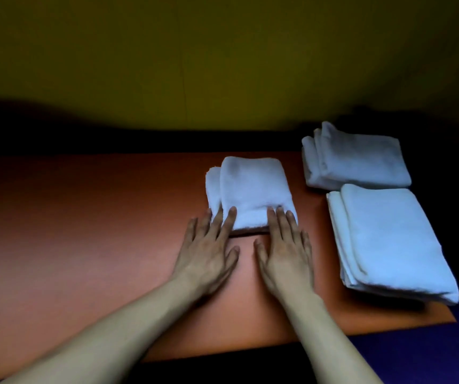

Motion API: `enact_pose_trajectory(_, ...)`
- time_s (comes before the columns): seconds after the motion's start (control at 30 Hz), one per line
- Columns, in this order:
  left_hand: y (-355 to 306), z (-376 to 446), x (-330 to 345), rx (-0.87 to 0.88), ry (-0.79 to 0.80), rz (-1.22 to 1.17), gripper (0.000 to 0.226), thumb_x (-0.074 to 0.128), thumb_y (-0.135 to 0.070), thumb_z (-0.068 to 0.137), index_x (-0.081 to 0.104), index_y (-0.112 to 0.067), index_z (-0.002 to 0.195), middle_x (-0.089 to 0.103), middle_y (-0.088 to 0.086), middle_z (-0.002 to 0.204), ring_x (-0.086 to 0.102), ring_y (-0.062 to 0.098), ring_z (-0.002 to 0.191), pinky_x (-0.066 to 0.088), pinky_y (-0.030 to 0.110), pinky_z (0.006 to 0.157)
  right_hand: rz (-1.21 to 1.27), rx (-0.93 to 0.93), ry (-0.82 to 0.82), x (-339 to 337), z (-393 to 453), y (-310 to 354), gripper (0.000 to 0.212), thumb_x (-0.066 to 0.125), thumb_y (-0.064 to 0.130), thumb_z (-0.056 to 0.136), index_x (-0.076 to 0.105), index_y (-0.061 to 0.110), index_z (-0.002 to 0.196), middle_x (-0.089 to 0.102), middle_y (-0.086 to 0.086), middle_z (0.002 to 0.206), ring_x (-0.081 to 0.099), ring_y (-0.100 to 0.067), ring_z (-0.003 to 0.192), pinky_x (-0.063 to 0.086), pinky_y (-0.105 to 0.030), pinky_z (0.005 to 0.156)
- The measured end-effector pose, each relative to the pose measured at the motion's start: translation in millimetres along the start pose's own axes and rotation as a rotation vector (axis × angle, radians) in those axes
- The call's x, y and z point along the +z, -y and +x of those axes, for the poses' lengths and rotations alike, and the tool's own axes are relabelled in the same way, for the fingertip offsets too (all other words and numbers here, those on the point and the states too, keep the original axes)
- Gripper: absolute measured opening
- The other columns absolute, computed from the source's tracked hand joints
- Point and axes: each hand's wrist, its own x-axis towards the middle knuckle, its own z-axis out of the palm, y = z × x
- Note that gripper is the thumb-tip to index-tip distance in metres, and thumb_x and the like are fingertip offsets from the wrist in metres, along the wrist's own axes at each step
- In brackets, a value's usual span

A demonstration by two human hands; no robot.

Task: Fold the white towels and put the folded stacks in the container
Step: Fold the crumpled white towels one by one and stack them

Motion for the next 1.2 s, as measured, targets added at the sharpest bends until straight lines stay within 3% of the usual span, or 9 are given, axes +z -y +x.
enact_pose_trajectory(0.13,-0.9,51.7,-2.3,0.025,-0.007,-0.066,0.078,0.029,-0.057,0.100,-0.017,-0.029,0.157,-0.010,0.000,0.168,-0.005,0.026,0.155,-0.004,0.039,0.125,0.030,0.018,0.007,5.3,42.3,-11.7,0.072,0.040,0.044,0.098,0.011,0.023,0.160,0.010,0.004,0.168,0.003,-0.015,0.155,0.017,-0.046,0.123)
enact_pose_trajectory(0.3,3.5,101.3,-6.9,0.053,0.026,-0.015,0.080,0.032,-0.056,0.100,-0.014,-0.027,0.158,-0.010,0.005,0.168,-0.002,0.027,0.155,-0.001,0.041,0.125,0.060,0.020,0.010,9.0,82.7,-20.5,0.078,0.032,0.050,0.094,0.004,0.021,0.161,0.002,0.002,0.168,-0.004,-0.016,0.155,0.012,-0.044,0.124)
enact_pose_trajectory(0.43,6.6,113.4,-8.1,0.062,0.065,-0.002,0.079,0.030,-0.057,0.100,-0.017,-0.028,0.157,-0.010,0.004,0.168,-0.005,0.025,0.155,-0.003,0.040,0.125,0.066,0.025,0.008,12.2,88.5,-22.9,0.077,0.036,0.048,0.099,-0.001,0.022,0.161,-0.004,0.003,0.168,-0.010,-0.014,0.154,0.006,-0.043,0.125)
enact_pose_trajectory(0.57,6.4,102.9,-5.2,0.067,-0.005,0.004,0.078,0.035,-0.049,0.100,-0.011,-0.028,0.159,-0.006,0.007,0.168,0.003,0.031,0.154,0.001,0.042,0.125,0.059,0.052,0.041,9.1,87.7,-18.0,0.077,0.036,0.048,0.099,-0.004,0.023,0.160,-0.008,0.004,0.168,-0.012,-0.014,0.153,0.002,-0.043,0.125)
enact_pose_trajectory(0.67,11.5,80.7,1.6,0.059,-0.057,0.022,0.074,0.033,-0.046,0.099,-0.007,-0.032,0.159,0.001,0.011,0.168,0.007,0.032,0.153,0.004,0.043,0.125,0.002,0.085,0.027,4.2,86.7,-9.5,0.079,0.042,0.043,0.097,0.001,0.020,0.161,0.002,-0.001,0.168,-0.004,-0.019,0.155,0.004,-0.043,0.125)
enact_pose_trajectory(0.77,23.9,55.1,1.6,0.065,-0.042,0.068,0.067,0.019,-0.050,0.096,0.005,-0.033,0.159,0.014,0.011,0.166,0.012,0.033,0.153,0.004,0.046,0.124,-0.006,0.027,-0.077,0.1,67.4,8.8,0.078,0.055,0.030,0.086,0.027,0.015,0.157,0.029,-0.010,0.162,0.025,-0.029,0.149,0.022,-0.046,0.120)
enact_pose_trajectory(0.9,43.3,15.0,-11.6,0.024,-0.012,0.106,0.069,0.017,-0.052,0.092,0.031,-0.028,0.155,0.026,0.011,0.163,0.026,0.035,0.148,0.014,0.052,0.122,0.071,-0.135,-0.005,6.4,28.2,45.1,0.064,0.047,0.032,0.082,0.050,0.017,0.144,0.045,-0.011,0.152,0.049,-0.033,0.130,0.041,-0.046,0.105)
enact_pose_trajectory(1.03,71.8,-25.1,-30.9,-0.050,-0.042,0.118,0.063,0.029,-0.048,0.089,0.047,-0.021,0.142,0.045,0.013,0.148,0.043,0.036,0.132,0.034,0.052,0.111,0.102,-0.203,0.061,7.1,10.2,89.8,0.060,0.043,0.035,0.083,0.055,0.017,0.139,0.056,-0.012,0.140,0.058,-0.035,0.116,0.045,-0.045,0.098)
enact_pose_trajectory(1.2,121.2,-72.9,-56.0,-0.157,-0.133,0.104,0.053,0.040,-0.043,0.090,0.051,-0.022,0.136,0.050,0.009,0.140,0.048,0.032,0.123,0.040,0.046,0.099,0.126,-0.285,0.093,6.6,-1.6,151.2,0.059,0.044,0.036,0.082,0.057,0.017,0.136,0.060,-0.011,0.132,0.059,-0.033,0.114,0.046,-0.045,0.095)
